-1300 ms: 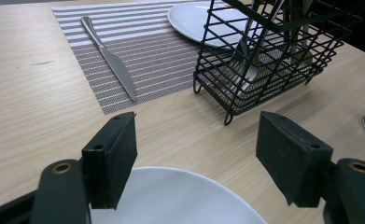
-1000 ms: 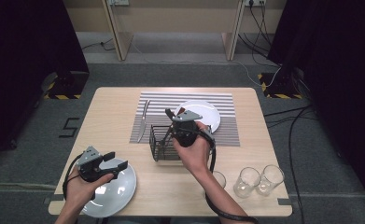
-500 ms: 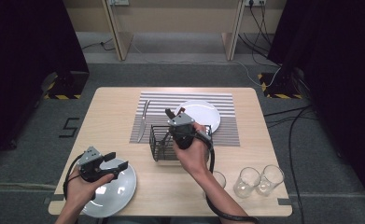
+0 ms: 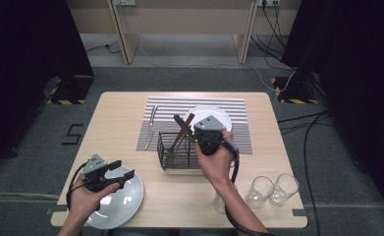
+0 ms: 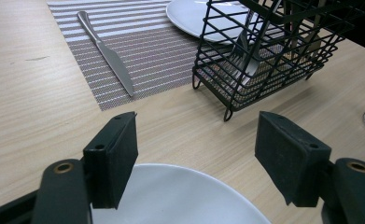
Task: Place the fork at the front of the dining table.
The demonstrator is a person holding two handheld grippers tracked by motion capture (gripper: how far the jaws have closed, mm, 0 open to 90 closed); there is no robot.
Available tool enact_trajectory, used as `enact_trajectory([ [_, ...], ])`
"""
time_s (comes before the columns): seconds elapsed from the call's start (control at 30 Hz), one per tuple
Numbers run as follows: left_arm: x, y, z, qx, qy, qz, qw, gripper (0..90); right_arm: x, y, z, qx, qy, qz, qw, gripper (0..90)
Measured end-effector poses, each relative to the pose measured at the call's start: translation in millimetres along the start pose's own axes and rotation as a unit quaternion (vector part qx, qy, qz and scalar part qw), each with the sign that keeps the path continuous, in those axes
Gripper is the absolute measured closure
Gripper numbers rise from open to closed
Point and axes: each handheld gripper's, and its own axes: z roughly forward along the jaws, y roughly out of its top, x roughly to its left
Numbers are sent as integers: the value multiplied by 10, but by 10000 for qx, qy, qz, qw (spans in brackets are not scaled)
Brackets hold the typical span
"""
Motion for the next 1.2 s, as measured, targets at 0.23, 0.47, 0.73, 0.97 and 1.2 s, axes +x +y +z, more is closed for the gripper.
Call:
enact_trajectory([
  [0.23, 7, -9, 2, 17, 4, -2, 10000, 294, -207, -17, 9, -125, -119, 563, 9983, 862],
  [0.47, 15, -12, -10, -2, 25, -19, 10000, 294, -248, -7, 80, -109, -153, 640, 9978, 856],
  [0.73, 10, -12, -2, 11, 7, -7, 10000, 294, -288, -28, 139, -83, -158, 656, 9977, 850],
  [0.97, 14, -13, -3, 7, 21, -11, 10000, 294, -318, -49, 157, -60, -152, 684, 9975, 846],
  [1.2, 17, -15, -3, 10, 18, -13, 10000, 294, -335, -78, 196, 71, -99, 708, 9974, 840],
])
